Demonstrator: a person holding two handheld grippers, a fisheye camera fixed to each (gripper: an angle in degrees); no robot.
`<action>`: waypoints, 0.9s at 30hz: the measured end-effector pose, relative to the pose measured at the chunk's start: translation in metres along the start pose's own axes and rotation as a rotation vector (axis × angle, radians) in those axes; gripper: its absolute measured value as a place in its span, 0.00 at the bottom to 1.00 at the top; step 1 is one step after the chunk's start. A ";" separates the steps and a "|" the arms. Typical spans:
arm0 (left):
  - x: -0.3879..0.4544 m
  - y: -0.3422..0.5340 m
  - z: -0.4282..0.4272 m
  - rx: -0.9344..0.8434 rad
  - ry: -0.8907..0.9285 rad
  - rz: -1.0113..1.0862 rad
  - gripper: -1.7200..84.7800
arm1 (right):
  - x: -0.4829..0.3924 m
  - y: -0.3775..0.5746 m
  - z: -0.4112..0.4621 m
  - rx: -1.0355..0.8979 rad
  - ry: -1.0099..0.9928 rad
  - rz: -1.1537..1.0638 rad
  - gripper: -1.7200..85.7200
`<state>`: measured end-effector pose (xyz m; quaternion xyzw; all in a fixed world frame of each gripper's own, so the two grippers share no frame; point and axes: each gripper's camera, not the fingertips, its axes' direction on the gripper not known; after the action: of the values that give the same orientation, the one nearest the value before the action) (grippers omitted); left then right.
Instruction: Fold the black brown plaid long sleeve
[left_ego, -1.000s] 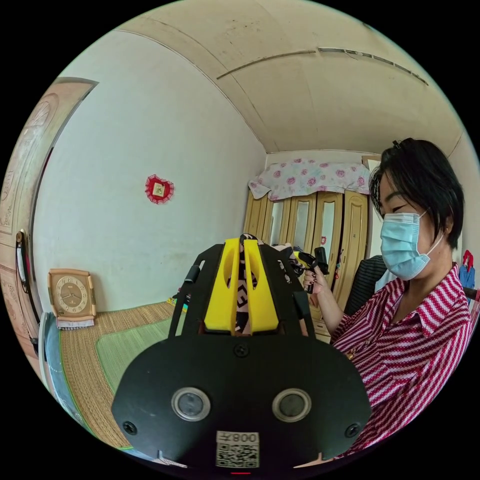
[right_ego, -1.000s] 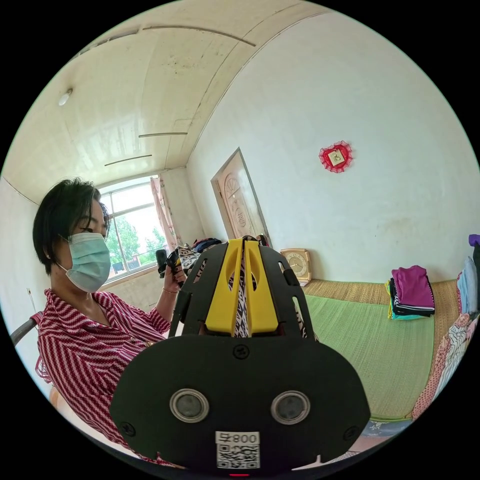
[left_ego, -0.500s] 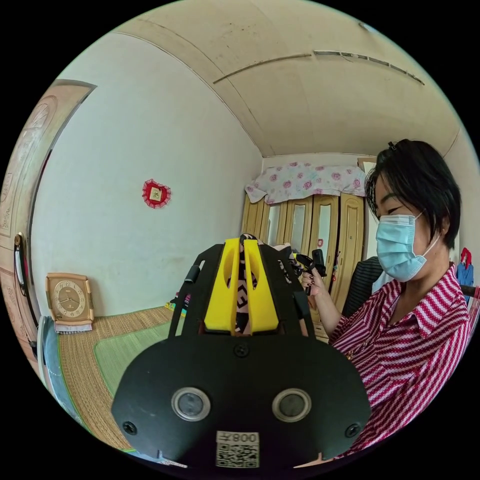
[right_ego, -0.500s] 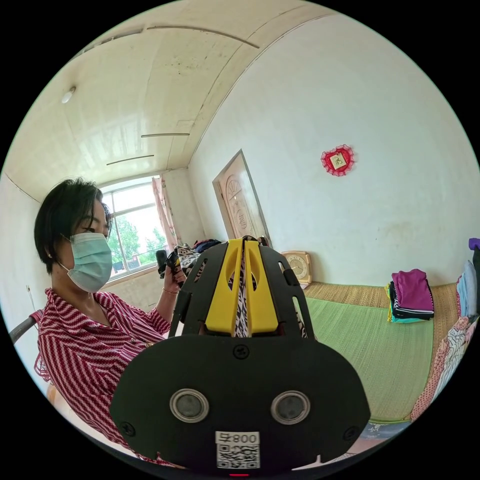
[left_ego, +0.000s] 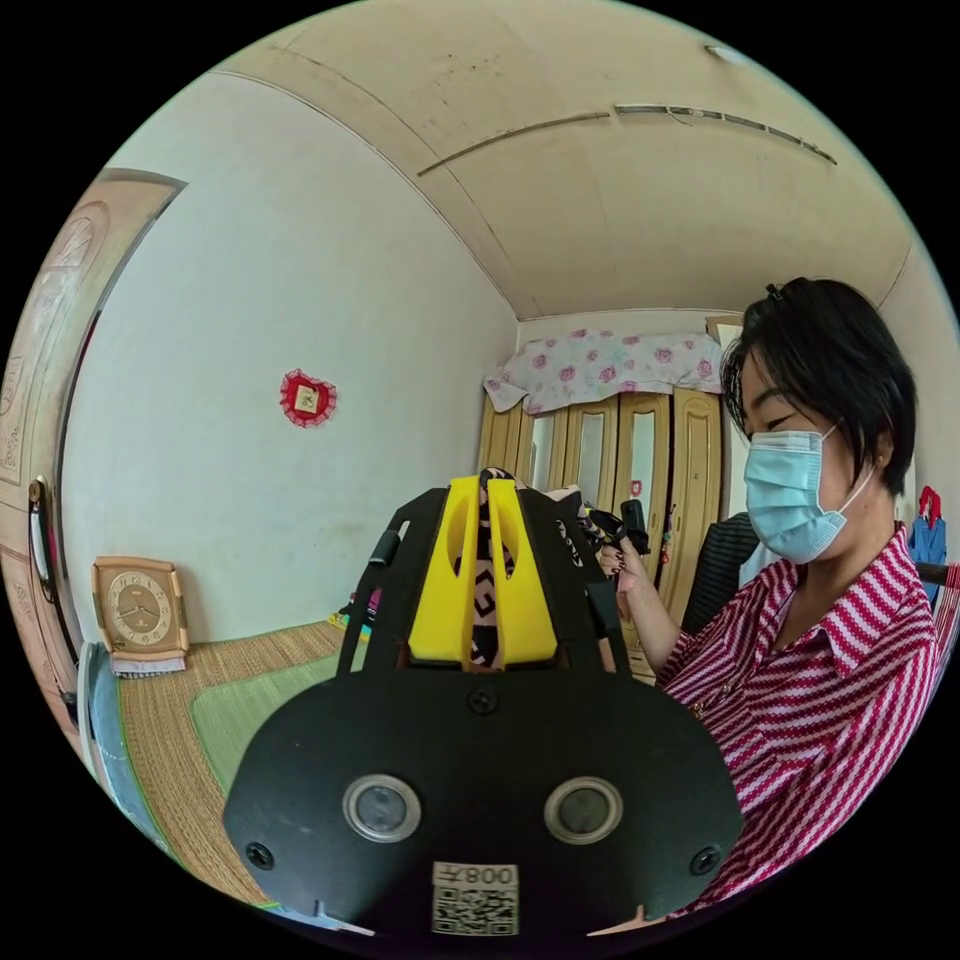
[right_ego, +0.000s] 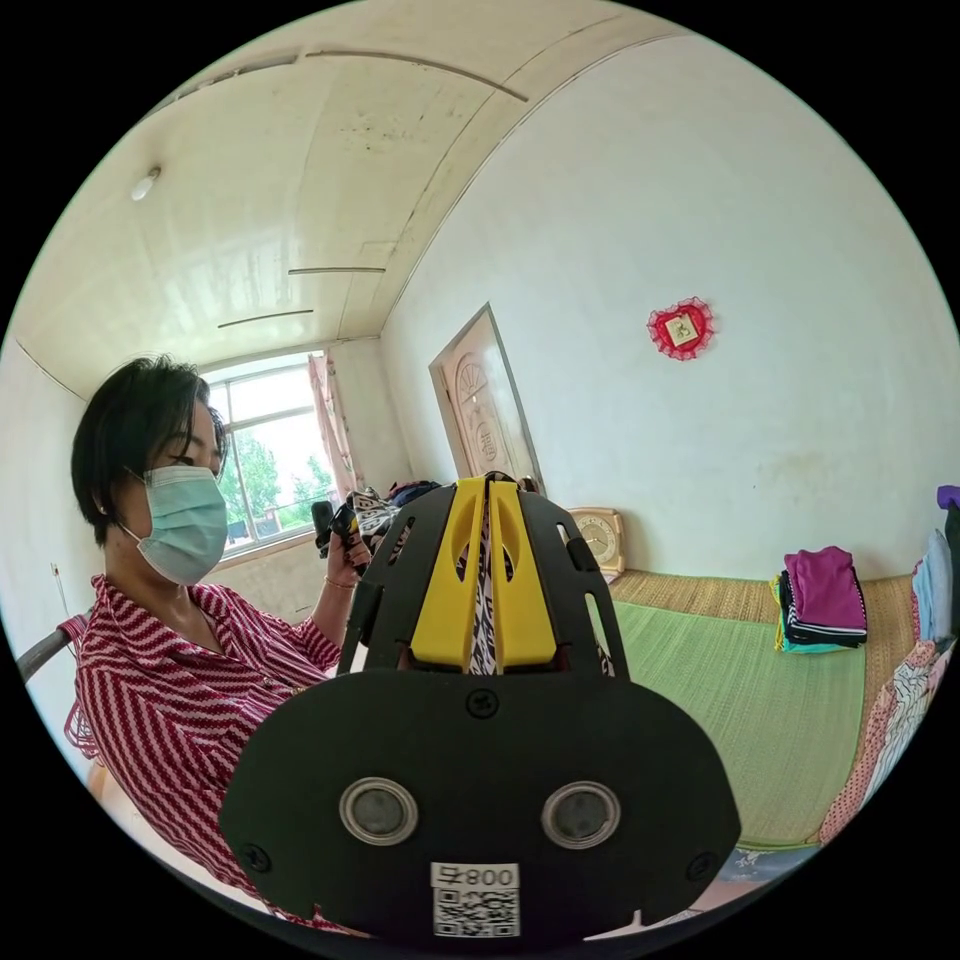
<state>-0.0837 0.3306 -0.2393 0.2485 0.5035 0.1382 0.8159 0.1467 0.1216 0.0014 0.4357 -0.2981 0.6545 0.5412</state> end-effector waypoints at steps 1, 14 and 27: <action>0.000 -0.004 -0.002 0.002 0.001 0.003 0.03 | -0.003 -0.003 -0.003 0.001 0.000 -0.002 0.02; -0.006 -0.051 -0.027 0.035 -0.006 0.048 0.03 | -0.032 -0.052 -0.038 0.015 -0.008 -0.033 0.02; -0.068 -0.111 -0.026 0.057 -0.023 0.086 0.03 | -0.041 -0.140 -0.068 0.021 0.010 -0.101 0.02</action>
<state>-0.1408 0.2123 -0.2586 0.2945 0.4869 0.1558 0.8074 0.2672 0.1950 -0.0763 0.4525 -0.2662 0.6316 0.5704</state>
